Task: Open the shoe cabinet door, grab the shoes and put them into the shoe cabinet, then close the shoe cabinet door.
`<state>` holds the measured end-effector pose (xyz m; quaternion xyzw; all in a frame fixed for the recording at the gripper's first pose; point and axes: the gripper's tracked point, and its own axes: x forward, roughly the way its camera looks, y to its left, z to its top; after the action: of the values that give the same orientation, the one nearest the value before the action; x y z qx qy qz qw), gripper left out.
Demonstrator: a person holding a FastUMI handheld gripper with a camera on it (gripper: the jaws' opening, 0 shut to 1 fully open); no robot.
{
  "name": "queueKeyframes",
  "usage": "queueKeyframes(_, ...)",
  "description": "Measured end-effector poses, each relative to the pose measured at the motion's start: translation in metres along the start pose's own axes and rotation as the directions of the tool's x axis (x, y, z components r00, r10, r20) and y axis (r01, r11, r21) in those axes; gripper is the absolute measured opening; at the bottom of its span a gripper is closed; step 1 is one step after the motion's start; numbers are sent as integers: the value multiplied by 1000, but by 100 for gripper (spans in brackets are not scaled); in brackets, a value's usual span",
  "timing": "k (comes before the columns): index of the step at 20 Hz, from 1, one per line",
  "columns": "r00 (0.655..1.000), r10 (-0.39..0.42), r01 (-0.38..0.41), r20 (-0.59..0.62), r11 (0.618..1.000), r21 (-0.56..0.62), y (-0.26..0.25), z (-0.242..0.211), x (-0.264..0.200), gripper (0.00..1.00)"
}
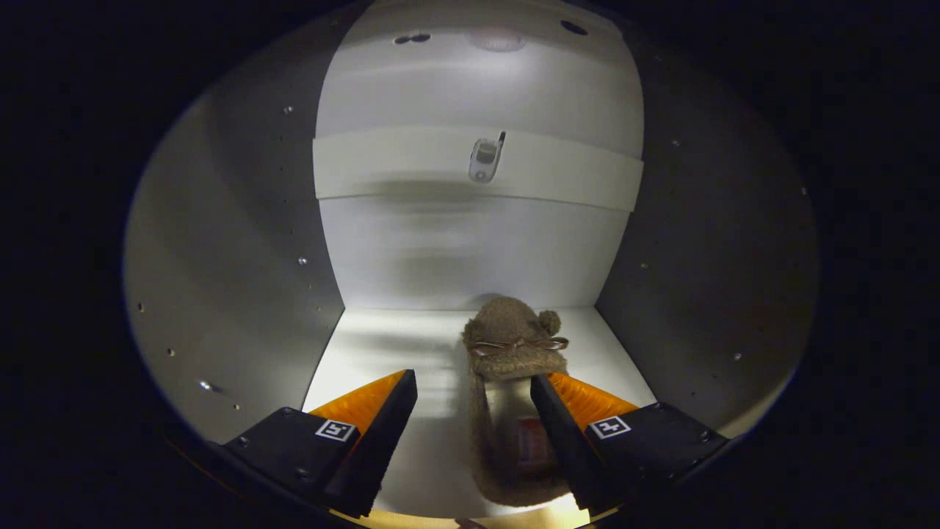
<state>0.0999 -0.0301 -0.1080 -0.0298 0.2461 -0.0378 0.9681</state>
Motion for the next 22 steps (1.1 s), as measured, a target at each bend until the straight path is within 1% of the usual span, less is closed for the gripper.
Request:
queueKeyframes(2, 999, -2, 2, 47, 1000, 4, -2, 11, -24, 99)
queueKeyframes(7, 988, -11, 6, 157, 999, 33, -9, 32, -103, 99)
queueKeyframes(10, 985, -20, 14, 170, 999, 36, -15, 27, -150, 98)
queueKeyframes(13, 979, -6, -8, 204, 998, 66, -17, 23, -199, 98)
queueKeyframes(16, 961, -3, -23, 277, 996, 91, -28, 21, -251, 98)
queueKeyframes(18, 940, -7, -29, 342, 995, 99, -38, 19, -290, 98)
queueKeyframes(20, 930, -10, -30, 366, 994, 103, -49, 9, -321, 98)
queueKeyframes(22, 930, -2, -37, 367, 994, 99, -62, -4, -353, 98)
